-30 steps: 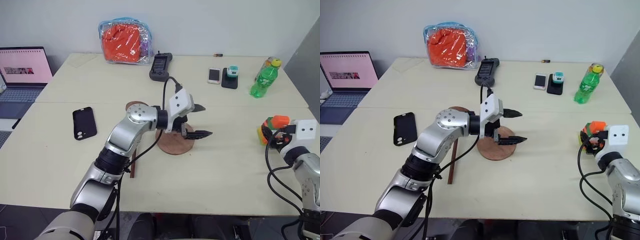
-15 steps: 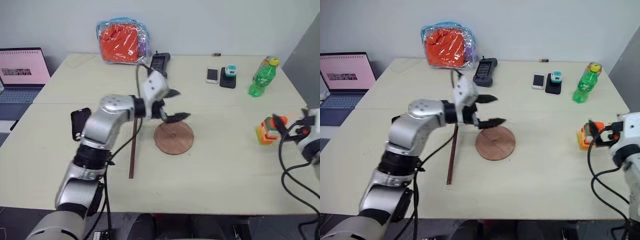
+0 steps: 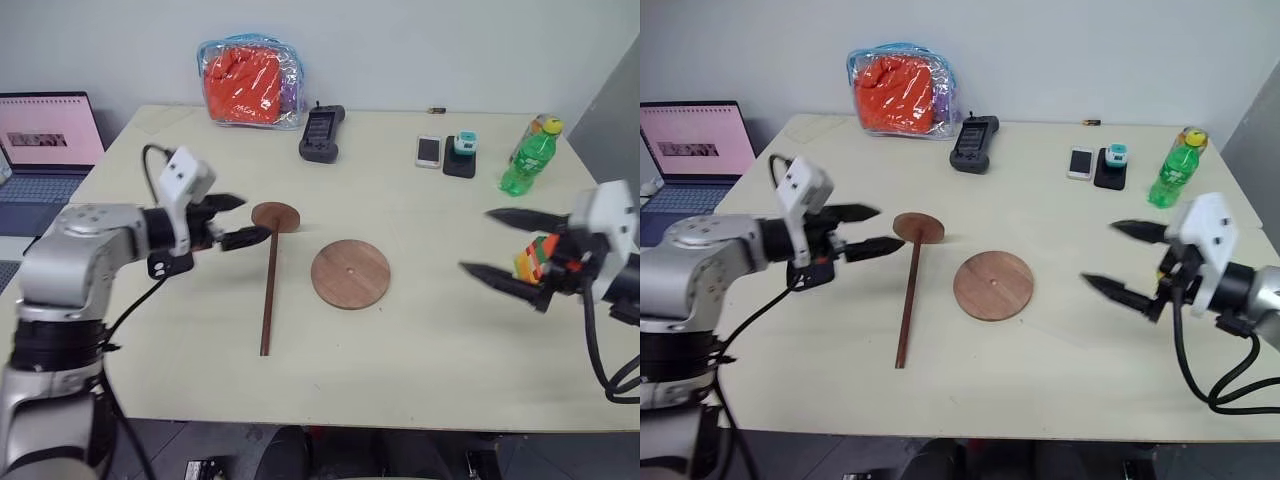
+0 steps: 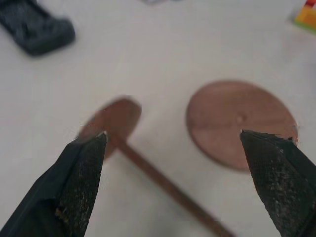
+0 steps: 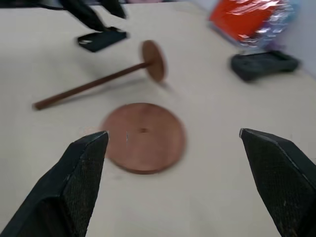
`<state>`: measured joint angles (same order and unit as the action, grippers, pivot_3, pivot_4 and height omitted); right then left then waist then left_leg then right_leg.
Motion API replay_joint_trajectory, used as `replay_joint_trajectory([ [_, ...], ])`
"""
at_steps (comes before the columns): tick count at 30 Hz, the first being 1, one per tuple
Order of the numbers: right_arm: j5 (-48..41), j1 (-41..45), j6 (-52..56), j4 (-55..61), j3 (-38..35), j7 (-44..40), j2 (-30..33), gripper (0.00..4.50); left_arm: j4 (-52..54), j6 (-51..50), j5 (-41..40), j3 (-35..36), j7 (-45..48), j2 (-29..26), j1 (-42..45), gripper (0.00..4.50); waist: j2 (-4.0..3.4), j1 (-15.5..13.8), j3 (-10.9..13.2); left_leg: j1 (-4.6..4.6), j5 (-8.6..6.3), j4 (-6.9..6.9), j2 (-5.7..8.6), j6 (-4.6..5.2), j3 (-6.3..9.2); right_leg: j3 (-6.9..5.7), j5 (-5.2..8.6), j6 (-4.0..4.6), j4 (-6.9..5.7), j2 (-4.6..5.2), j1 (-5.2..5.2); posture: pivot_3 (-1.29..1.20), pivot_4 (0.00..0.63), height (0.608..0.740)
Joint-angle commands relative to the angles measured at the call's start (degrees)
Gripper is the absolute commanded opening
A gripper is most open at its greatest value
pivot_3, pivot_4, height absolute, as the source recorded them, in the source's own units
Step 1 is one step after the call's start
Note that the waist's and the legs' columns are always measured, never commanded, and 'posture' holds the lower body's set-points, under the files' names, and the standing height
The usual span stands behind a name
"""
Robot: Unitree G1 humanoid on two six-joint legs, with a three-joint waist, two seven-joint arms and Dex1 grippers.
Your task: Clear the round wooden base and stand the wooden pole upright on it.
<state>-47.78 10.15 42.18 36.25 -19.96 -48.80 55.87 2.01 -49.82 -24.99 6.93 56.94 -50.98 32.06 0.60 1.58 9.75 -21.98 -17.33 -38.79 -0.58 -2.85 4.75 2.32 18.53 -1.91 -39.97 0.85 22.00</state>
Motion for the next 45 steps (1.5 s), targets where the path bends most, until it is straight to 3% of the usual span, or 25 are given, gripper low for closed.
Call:
replay_joint_trajectory([
  [1,-3.0,4.1,1.0,0.6,4.1,-1.8,0.0,4.45,-3.0,-4.5,-1.8,1.3,0.0,-1.5,0.2,4.50,0.03,-0.3,0.0,-0.02,0.00,-0.02,0.02,0.00,0.00,-0.01,0.00,0.00,0.01,0.03,0.00,0.00,0.150,0.740],
  [4,-3.1,7.8,0.7,0.7,8.7,-2.1,-1.6,4.45,-6.2,-9.0,-2.7,0.7,-0.9,-0.9,1.0,4.50,0.05,-0.1,0.0,0.00,0.00,-0.03,0.05,0.00,-0.03,-0.04,0.00,0.00,0.00,0.07,0.00,0.00,0.150,0.740],
  [9,-1.2,11.5,-0.6,0.1,12.9,-2.8,-3.1,4.45,-9.0,-14.9,-4.2,0.0,-4.8,4.9,4.8,4.50,0.12,-0.2,0.1,-0.09,0.00,-0.05,0.04,0.00,0.06,-0.09,0.00,0.00,0.00,0.07,0.05,0.00,0.150,0.740],
  [21,-1.9,8.4,0.4,3.7,11.6,-0.4,-3.1,4.45,-18.1,-20.7,-5.6,1.0,-9.5,12.5,10.9,4.50,0.22,0.1,0.1,-0.15,0.01,-0.06,0.04,-0.02,0.00,-0.06,0.00,0.00,-0.04,0.23,0.17,0.00,0.150,0.740],
  [32,-3.8,9.0,1.9,4.8,11.2,0.5,-2.2,4.45,-33.0,-22.4,-2.8,-7.6,-1.7,11.5,19.1,4.50,0.22,0.1,0.1,-0.15,0.02,-0.06,0.10,-0.03,0.01,-0.08,0.00,0.00,-0.03,0.19,0.17,0.00,0.150,0.740],
  [41,-4.8,8.6,2.9,5.8,10.9,1.1,-1.6,4.45,-36.2,-26.6,-2.8,-12.0,1.4,11.7,20.8,4.50,0.23,0.2,0.1,-0.15,0.02,-0.06,0.08,-0.03,0.01,-0.07,0.00,-0.01,-0.04,0.18,0.19,0.00,0.150,0.740],
  [45,-5.3,8.4,3.3,6.3,10.8,1.6,-1.6,4.50,-37.2,-26.4,-2.6,-12.9,2.9,11.7,21.2,3.81,0.23,0.2,0.1,-0.15,0.02,-0.06,0.08,-0.03,0.01,-0.07,0.00,-0.01,-0.04,0.19,0.19,0.00,0.150,0.740],
])
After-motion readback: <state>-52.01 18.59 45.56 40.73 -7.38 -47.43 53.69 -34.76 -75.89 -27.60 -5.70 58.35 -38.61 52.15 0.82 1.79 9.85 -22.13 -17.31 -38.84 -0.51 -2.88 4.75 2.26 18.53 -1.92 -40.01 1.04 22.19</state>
